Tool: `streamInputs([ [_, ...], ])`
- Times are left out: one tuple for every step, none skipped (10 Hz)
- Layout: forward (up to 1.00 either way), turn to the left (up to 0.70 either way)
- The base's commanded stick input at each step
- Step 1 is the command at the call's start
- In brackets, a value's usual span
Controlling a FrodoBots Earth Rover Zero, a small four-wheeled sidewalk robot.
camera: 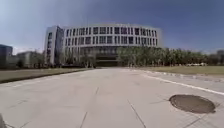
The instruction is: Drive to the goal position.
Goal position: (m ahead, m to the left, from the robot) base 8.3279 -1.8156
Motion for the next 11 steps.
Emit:
streamInputs([
  [0.7, 0.14],
  [0.7, 0.01],
  [0.7, 0.01],
  [0.7, 0.01],
  [0.7, 0.01],
  [0.7, 0.01],
  [0.7, 0.02],
  [0.7, 0.29],
  [0.06, 0.67],
  [0.0, 0.7],
  [0.0, 0.7],
])
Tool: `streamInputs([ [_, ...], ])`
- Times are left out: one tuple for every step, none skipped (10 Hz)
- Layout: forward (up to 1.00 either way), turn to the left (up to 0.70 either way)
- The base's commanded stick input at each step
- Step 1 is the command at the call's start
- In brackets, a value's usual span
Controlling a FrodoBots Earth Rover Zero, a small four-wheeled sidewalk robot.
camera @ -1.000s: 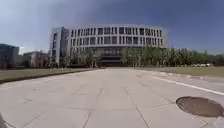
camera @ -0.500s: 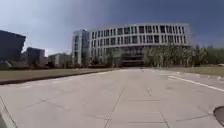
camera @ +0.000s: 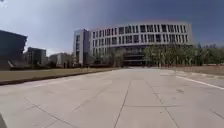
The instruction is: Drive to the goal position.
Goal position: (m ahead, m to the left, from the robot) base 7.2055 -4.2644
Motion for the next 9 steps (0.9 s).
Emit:
streamInputs([
  [0.0, 0.7],
  [0.0, 0.7],
  [0.0, 0.7],
  [0.0, 0.7],
  [0.0, 0.7],
  [0.0, 0.7],
  [0.0, 0.7],
  [0.0, 0.7],
  [0.0, 0.7],
])
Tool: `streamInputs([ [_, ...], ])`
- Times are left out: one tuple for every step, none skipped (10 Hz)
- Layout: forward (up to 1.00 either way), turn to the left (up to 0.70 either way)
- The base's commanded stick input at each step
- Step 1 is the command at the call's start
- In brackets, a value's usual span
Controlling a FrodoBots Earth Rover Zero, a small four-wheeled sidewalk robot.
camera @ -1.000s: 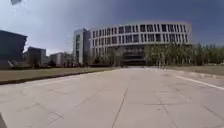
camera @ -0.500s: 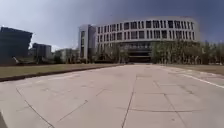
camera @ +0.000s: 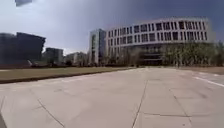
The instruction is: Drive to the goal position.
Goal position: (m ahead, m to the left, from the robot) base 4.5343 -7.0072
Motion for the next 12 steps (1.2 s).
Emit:
streamInputs([
  [0.0, 0.7],
  [0.0, 0.7],
  [0.0, 0.7],
  [0.0, 0.7],
  [0.0, 0.7],
  [0.0, 0.7],
  [0.0, 0.7],
  [0.0, 0.7],
  [0.0, 0.7],
  [0.0, 0.7],
  [0.25, 0.3],
  [0.7, 0.36],
])
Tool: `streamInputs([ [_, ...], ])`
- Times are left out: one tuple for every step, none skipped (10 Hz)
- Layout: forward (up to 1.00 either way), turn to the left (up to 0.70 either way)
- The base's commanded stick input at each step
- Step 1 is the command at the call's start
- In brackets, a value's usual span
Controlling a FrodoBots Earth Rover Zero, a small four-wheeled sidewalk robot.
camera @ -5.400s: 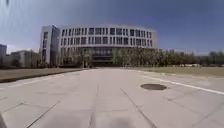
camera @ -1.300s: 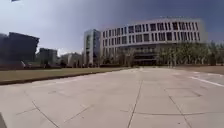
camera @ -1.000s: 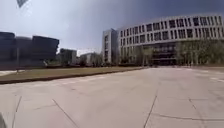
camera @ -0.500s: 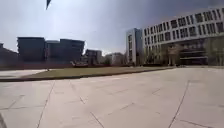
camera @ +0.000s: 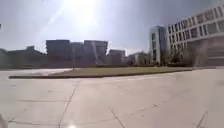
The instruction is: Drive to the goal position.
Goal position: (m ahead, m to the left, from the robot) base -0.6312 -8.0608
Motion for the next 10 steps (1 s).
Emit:
streamInputs([
  [0.7, 0.36],
  [0.7, 0.36],
  [0.7, 0.36],
  [0.7, 0.36],
  [0.7, 0.36],
  [0.7, 0.36],
  [0.7, 0.36],
  [0.7, 0.36],
  [0.7, 0.36],
  [0.7, 0.36],
])
